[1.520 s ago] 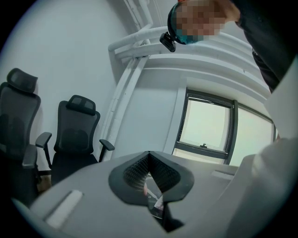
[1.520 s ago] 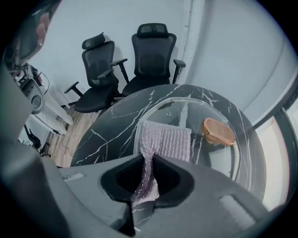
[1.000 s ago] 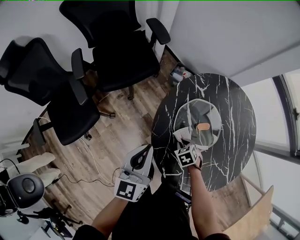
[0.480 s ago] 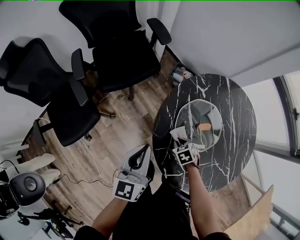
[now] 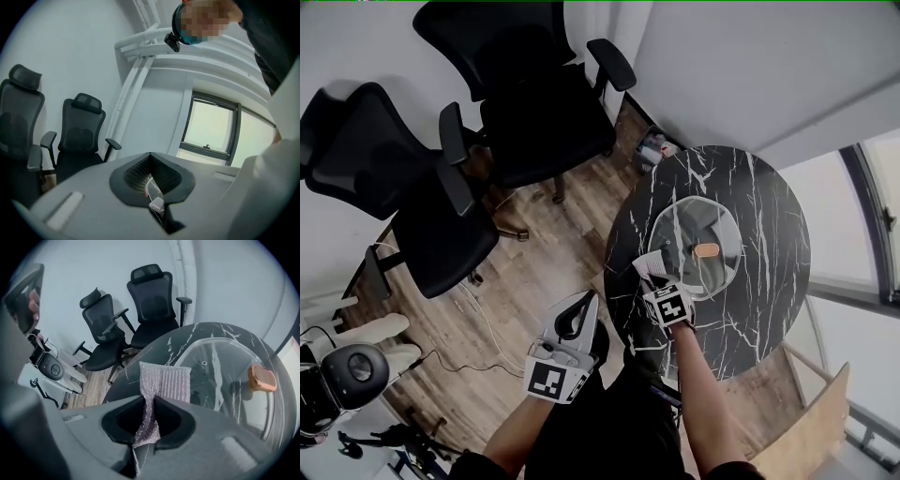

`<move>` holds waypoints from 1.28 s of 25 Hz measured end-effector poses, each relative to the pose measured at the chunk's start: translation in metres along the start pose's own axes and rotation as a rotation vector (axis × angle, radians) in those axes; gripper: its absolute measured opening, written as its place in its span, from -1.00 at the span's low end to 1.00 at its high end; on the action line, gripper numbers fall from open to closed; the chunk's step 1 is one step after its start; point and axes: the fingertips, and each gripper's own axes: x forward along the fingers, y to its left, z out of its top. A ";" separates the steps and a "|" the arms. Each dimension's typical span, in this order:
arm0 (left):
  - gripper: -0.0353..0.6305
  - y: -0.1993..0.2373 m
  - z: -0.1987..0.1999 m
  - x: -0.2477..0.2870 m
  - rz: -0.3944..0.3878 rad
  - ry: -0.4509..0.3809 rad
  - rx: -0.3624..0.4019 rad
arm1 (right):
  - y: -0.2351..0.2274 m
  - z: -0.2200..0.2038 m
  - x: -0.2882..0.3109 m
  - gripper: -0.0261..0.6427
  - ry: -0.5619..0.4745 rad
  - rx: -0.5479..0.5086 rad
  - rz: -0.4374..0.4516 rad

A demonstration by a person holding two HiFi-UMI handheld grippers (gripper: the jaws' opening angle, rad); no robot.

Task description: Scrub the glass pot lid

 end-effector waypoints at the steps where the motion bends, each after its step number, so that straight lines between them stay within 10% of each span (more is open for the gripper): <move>1: -0.89 0.001 0.000 -0.002 -0.001 -0.001 0.000 | 0.002 0.002 0.000 -0.75 -0.008 -0.004 0.011; 14: -0.89 -0.004 0.007 -0.014 -0.052 0.002 -0.005 | 0.028 0.041 -0.084 -0.75 -0.439 0.194 0.168; 25: -0.89 -0.062 0.016 0.020 -0.043 -0.002 0.079 | -0.007 0.057 -0.241 -0.75 -0.856 0.146 -0.282; 32: -0.89 -0.125 0.030 0.045 -0.074 -0.024 0.086 | -0.060 0.040 -0.291 -0.75 -0.884 0.190 -0.317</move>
